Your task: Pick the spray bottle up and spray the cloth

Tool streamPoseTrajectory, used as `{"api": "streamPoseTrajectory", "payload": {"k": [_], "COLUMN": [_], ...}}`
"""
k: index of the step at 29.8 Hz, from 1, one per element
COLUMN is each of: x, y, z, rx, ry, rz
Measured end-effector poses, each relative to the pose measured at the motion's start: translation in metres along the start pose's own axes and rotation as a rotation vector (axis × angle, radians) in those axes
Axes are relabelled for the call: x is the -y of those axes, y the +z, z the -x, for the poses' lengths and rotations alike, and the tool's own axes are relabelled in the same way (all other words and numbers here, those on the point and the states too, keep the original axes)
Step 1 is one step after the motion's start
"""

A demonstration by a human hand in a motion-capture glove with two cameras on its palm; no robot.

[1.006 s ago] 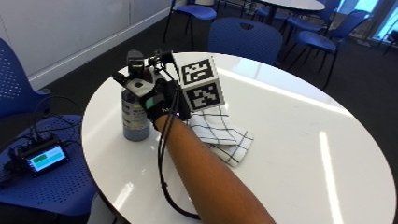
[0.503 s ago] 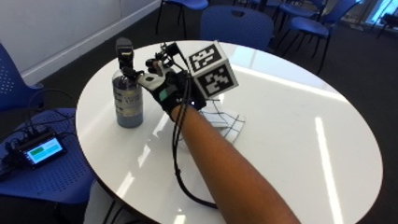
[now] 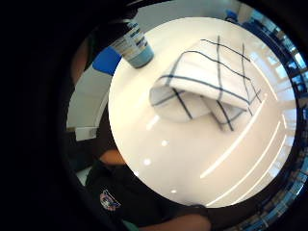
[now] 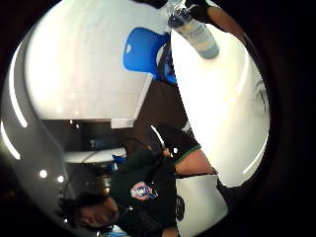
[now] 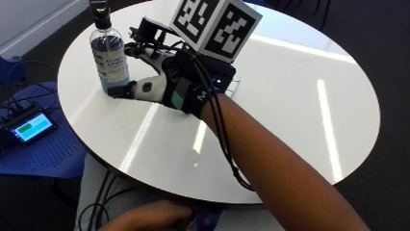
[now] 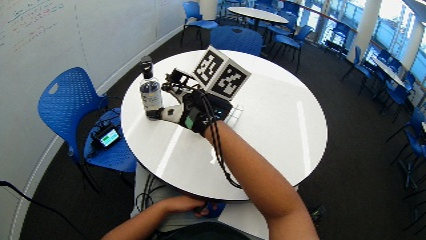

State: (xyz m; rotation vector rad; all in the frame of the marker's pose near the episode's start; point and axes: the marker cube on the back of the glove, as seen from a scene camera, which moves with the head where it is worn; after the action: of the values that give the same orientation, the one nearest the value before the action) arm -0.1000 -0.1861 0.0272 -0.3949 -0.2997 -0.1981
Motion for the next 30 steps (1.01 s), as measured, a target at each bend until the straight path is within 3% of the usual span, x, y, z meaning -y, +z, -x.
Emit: {"api": "streamPoseTrajectory", "payload": {"k": [8,14,30], "x": [-0.071,-0.110,-0.143], "y": [0.004,0.034,0.068], "z": [0.048,0.058,0.052], "rx": [-0.154,-0.146,-0.088], "ry": [-0.217,-0.297,-0.306], "rz": [0.042,0.072,0.145]}}
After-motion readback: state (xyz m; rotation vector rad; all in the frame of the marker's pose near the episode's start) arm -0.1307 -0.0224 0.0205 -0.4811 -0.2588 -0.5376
